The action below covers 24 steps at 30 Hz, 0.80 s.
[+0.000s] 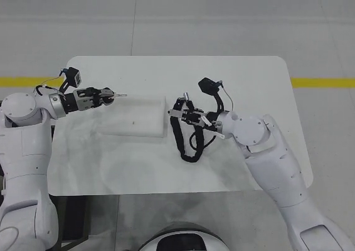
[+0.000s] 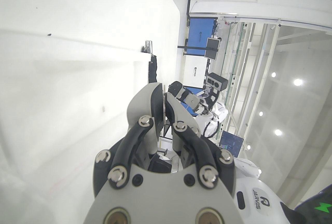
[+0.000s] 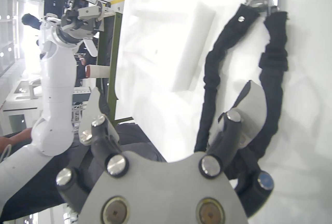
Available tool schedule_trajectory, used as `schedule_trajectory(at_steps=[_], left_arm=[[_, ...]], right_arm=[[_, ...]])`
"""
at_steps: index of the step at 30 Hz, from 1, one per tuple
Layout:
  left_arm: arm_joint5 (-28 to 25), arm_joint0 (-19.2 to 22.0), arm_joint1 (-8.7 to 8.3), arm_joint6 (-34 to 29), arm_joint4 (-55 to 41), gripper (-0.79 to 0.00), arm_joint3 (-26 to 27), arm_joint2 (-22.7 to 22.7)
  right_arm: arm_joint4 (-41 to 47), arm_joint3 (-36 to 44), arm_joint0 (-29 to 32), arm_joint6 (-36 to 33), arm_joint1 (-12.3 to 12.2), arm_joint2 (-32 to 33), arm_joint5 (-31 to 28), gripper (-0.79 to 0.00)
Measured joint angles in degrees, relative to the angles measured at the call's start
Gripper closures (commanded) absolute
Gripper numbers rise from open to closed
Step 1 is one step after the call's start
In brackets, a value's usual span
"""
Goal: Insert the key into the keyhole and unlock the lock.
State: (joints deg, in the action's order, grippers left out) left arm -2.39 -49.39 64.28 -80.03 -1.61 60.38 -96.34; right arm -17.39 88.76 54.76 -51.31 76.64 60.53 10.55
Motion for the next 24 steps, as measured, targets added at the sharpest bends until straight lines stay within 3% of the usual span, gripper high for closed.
schedule_trajectory(at_steps=[4,10,12,14,18,24], left_arm=[[0.00,0.00,0.00,0.00,0.00,0.000,0.00,0.00],[0.00,0.00,0.00,0.00,0.00,0.000,0.00,0.00],[0.00,0.00,0.00,0.00,0.00,0.000,0.00,0.00],[0.00,0.00,0.00,0.00,0.00,0.000,0.00,0.00],[0.00,0.00,0.00,0.00,0.00,0.000,0.00,0.00],[0.00,0.00,0.00,0.00,0.00,0.000,0.00,0.00]], right_arm=[[2.39,-7.58,-6.82,-2.48,2.01,-3.01,0.93,-0.785],[2.21,-15.83,-12.00,-7.46,4.43,-5.96,1.89,-0.785],[0.47,-18.72,-13.42,-8.26,5.31,-7.40,1.63,-0.745],[-1.03,-21.22,-14.49,-8.18,6.16,-8.57,0.78,-0.733],[-6.18,-27.00,-16.72,-5.89,8.06,-11.12,-1.25,-0.785],[-8.01,-32.95,-18.29,-3.51,10.64,-10.98,-3.46,-0.717]])
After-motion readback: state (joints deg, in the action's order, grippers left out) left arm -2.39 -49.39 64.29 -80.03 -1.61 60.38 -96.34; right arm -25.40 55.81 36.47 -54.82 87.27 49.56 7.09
